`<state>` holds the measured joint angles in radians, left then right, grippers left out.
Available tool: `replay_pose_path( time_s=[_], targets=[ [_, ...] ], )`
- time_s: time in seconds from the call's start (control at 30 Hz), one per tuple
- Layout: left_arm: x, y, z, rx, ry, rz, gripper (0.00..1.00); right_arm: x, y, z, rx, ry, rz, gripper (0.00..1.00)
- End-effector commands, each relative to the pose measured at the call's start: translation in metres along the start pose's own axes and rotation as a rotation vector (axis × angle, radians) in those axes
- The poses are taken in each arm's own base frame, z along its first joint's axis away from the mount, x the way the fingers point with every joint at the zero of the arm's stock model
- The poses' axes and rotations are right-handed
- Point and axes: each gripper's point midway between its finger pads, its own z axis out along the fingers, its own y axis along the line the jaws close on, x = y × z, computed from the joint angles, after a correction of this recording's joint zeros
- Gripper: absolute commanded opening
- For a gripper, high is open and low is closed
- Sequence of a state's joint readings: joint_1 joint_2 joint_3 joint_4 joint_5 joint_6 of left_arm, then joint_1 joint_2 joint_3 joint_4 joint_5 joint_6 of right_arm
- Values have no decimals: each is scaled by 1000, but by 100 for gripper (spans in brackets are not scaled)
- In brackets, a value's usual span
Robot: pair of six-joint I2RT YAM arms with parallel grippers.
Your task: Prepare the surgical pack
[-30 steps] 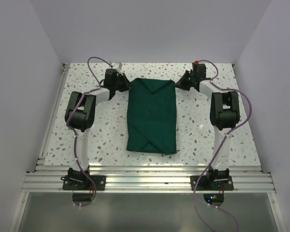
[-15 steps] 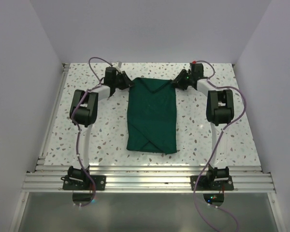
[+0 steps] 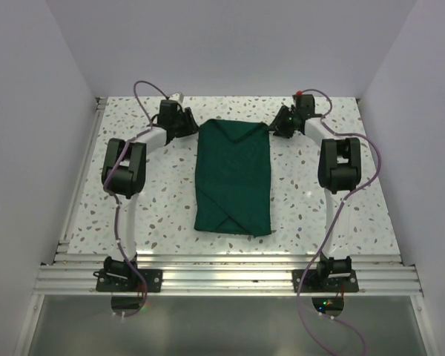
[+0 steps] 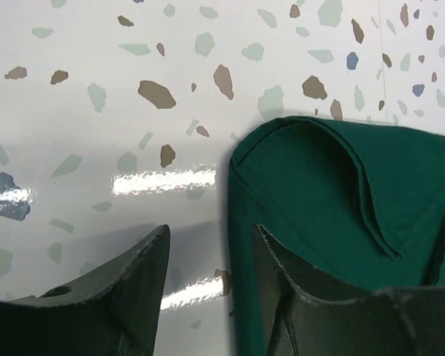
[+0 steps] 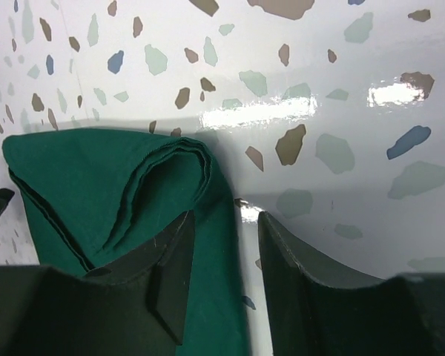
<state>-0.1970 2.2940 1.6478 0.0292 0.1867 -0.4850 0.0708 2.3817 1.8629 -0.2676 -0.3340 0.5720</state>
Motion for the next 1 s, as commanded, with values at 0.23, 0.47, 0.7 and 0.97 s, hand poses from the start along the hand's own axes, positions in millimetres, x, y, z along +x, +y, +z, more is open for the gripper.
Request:
replay_pose_path(
  time_s=[0.23,0.47,0.7,0.97],
  targets=[
    [2,-20,28,19,33,65,52,-2,-1,18,16,7,-50,44],
    [14,-16,42,2,57,67,43,-1,4,31,27,19,-70,37],
    [13,-18,48,13,51,64,6,1,12,38,-10,22,-50,4],
    [-4,-9,52,-9,4,29,0,-32,23,30,-47,-57,-6,0]
  ],
)
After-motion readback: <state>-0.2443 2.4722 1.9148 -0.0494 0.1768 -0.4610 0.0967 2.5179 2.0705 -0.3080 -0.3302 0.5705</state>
